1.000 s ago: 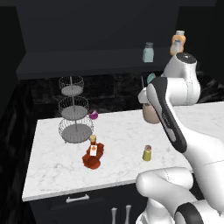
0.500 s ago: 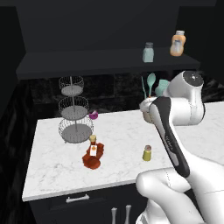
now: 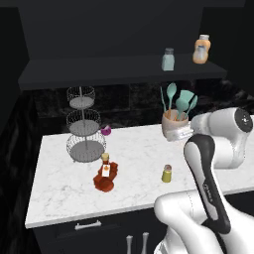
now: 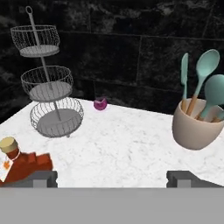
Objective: Put the shaker and condiment bottle from the counter next to their counterparts in the cabinet.
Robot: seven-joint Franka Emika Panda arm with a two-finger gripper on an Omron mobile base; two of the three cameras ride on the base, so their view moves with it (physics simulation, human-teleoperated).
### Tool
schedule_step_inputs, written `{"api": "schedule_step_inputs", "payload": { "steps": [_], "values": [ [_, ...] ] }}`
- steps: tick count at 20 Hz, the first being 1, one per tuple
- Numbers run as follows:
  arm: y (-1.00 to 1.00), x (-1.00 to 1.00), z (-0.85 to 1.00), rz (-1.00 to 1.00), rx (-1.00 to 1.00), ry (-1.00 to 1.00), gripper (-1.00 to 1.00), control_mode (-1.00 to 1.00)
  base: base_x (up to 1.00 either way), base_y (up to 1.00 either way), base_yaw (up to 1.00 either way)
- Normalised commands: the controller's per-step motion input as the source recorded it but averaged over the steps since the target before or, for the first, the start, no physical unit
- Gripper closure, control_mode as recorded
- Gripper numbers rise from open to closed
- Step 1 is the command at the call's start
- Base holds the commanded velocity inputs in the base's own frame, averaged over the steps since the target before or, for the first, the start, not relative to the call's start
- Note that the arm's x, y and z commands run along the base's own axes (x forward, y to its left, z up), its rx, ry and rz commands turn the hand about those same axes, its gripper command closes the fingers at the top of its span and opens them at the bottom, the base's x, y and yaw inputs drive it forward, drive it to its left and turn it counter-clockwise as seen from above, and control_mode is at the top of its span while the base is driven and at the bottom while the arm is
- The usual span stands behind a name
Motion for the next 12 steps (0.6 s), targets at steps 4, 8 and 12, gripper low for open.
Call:
{"api": "schedule_step_inputs", "payload": {
  "steps": [4,8,12],
  "values": [
    [0.00,-0.46,-0.14,0.31,0.00,-0.13,-1.00,-1.00,0.00,0.00,0.00],
    [0.00,-0.58,-0.04,0.22,0.00,-0.10,-1.00,-1.00,0.00,0.00,0.00],
    [0.00,-0.54,-0.11,0.16,0.00,-0.09,-1.00,-1.00,0.00,0.00,0.00]
  ]
}}
